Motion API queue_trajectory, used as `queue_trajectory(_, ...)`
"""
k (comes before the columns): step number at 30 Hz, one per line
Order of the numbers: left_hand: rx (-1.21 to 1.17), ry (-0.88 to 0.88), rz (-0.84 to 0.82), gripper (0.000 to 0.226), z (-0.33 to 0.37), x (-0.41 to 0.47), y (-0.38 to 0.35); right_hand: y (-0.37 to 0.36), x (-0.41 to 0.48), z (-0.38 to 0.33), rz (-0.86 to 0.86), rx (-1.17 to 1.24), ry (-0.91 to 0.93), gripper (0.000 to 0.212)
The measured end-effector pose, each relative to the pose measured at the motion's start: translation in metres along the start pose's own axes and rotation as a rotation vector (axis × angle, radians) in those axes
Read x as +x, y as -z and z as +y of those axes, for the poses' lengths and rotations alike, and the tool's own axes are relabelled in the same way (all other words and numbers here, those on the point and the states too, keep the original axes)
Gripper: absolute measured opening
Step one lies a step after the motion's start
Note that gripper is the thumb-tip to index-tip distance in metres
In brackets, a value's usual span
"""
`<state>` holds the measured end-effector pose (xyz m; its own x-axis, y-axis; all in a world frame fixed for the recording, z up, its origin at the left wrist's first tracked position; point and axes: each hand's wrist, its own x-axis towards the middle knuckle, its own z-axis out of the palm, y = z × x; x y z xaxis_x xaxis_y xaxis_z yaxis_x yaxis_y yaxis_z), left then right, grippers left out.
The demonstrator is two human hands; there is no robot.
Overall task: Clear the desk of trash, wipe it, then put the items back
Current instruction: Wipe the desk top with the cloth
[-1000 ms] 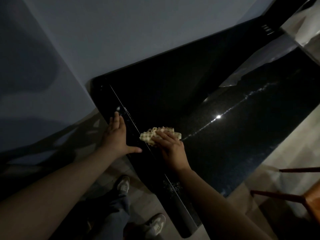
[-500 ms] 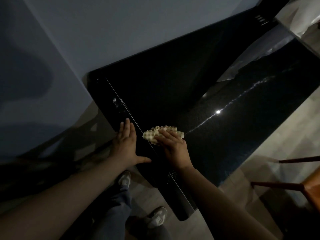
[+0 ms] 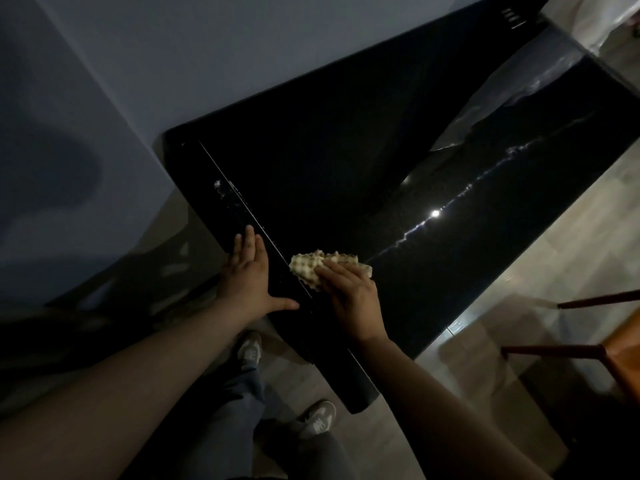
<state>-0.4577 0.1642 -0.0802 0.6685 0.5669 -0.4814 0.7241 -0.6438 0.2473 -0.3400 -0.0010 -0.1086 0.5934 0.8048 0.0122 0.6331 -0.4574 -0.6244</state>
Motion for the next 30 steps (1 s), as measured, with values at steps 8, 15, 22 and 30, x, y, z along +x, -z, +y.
queue_trajectory(8, 0.049, 0.034, -0.001, 0.142, 0.006, -0.003, 0.002, 0.006, -0.023, 0.008, 0.023, 0.078, -0.036, 0.038)
queue_trajectory(15, 0.073, -0.027, -0.022, 0.136, 0.018, -0.023, -0.008, 0.011, -0.050, 0.012, 0.068, 0.171, -0.134, 0.032)
queue_trajectory(22, 0.117, -0.076, -0.038, 0.138, 0.032, -0.038, -0.016, 0.012, -0.082, 0.019, 0.127, 0.203, -0.155, 0.027)
queue_trajectory(30, 0.197, -0.091, -0.033, 0.142, 0.047, -0.052, -0.029, 0.024, -0.122, 0.025, 0.182, 0.145, -0.154, 0.023)
